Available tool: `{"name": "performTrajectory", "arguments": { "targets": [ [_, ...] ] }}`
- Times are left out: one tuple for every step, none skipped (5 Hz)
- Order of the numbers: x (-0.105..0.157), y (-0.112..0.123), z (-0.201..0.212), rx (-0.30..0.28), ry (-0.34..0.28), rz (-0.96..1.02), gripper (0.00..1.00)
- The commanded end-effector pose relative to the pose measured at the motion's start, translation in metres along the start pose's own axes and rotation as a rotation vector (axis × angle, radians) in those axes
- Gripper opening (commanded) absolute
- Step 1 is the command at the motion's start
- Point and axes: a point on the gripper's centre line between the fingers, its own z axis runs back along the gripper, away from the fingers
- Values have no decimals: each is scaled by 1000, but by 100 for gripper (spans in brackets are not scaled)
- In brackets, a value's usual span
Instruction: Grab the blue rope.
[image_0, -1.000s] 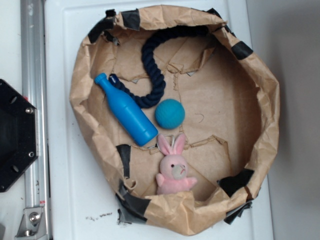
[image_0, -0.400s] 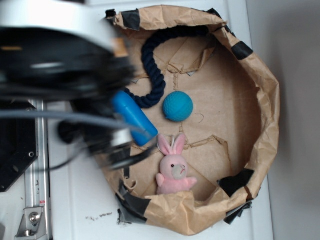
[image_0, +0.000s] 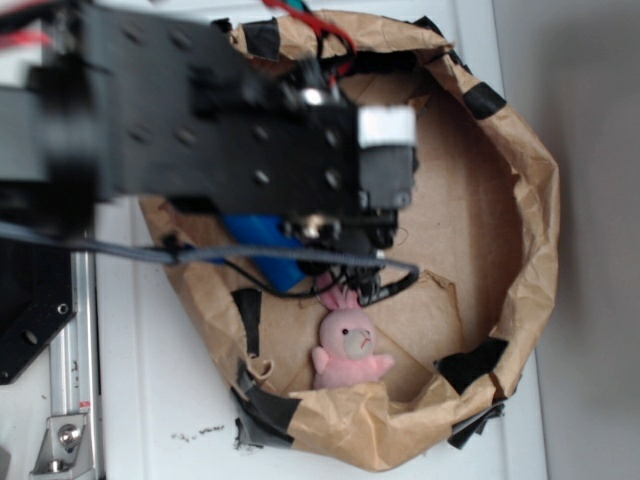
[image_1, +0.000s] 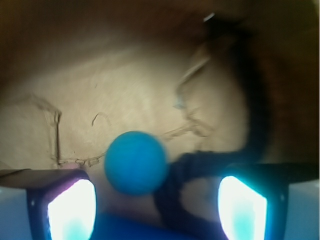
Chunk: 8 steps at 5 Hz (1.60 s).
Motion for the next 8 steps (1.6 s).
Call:
{"name": "performTrajectory", "arguments": {
  "targets": [
    [6, 0, 3, -45, -73, 82, 100],
    [10, 27, 31, -85, -123, 257, 100],
    [17, 38, 23, -71, -125, 311, 100],
    [16, 43, 13, -52, -86, 390, 100],
    [8, 36, 7, -54, -95, 312, 100],
    [-7, 20, -8, -50, -98, 164, 100],
    [-13, 13, -24, -57, -85, 125, 100],
    [-9, 10, -34, -82, -97, 91, 100]
  ]
}}
